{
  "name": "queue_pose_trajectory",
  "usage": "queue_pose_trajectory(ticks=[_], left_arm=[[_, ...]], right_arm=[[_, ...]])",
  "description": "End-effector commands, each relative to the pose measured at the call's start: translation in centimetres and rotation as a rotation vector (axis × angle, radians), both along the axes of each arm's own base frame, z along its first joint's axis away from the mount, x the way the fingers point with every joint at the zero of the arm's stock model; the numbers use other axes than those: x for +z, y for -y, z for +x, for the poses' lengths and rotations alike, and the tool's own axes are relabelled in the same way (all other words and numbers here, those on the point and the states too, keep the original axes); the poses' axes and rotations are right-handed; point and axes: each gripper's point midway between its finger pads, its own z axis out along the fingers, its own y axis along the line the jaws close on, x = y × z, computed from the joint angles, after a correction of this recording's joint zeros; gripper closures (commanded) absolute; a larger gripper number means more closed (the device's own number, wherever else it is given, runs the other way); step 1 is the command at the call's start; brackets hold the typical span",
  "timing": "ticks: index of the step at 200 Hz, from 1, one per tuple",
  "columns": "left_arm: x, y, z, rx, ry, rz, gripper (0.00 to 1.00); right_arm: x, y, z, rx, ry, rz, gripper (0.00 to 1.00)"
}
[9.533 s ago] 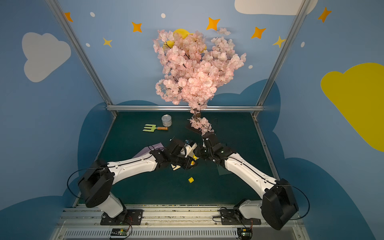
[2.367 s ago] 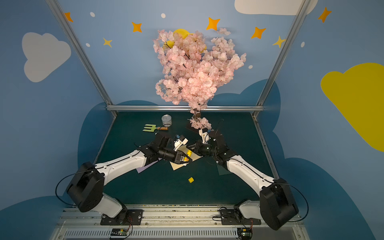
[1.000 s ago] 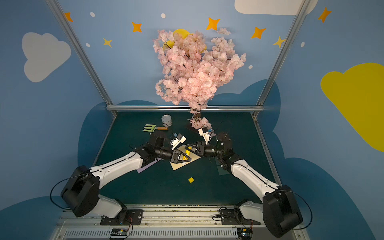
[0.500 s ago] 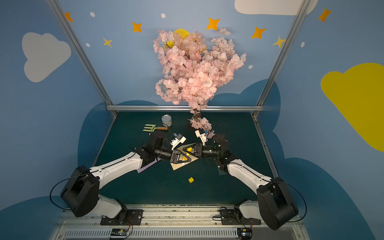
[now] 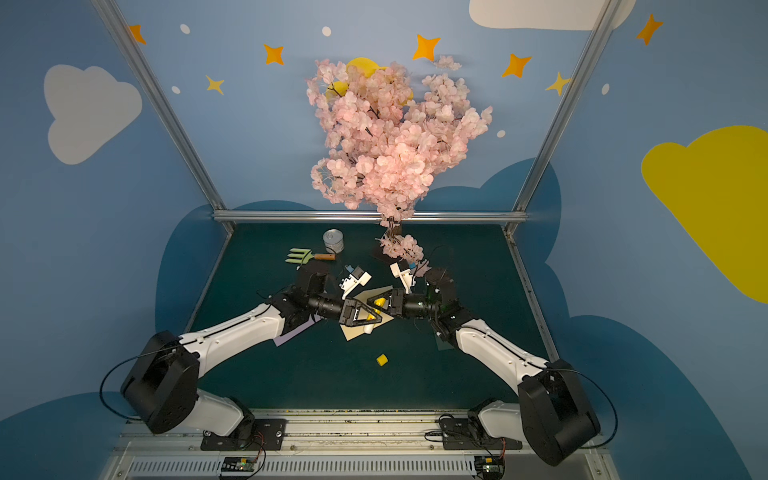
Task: Seal the envelope with a glue stick
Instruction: Unscrew the glue stick.
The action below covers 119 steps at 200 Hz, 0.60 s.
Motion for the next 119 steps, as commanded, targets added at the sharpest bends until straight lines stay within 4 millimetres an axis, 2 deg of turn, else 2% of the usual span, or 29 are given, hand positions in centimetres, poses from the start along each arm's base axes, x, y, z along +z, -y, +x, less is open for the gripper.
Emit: queue_pose_trajectory(ticks=[1, 42, 95, 119], left_arm=[[0.1, -0.2, -0.2, -0.013, 0.01, -0.016, 0.52], [-0.4, -0.1, -0.6, -0.036, -0.026, -0.018, 0.47], [-1.4, 0.5, -1.3, -0.062, -0.058, -0.008, 0.47], [-2.0, 0.8, -1.2, -0.06, -0.069, 0.002, 0.54]], right_arm=[[1.3, 0.1, 0.1, -0.012, 0.054, -0.017, 1.0], [1.2, 0.6, 0.5, -0.05, 0.071, -0.039, 1.0], [1.4, 0.8, 1.2, -0.08, 0.073, -0.035, 1.0], [1.5, 0.8, 1.3, -0.087, 0.077, -0.035, 1.0]])
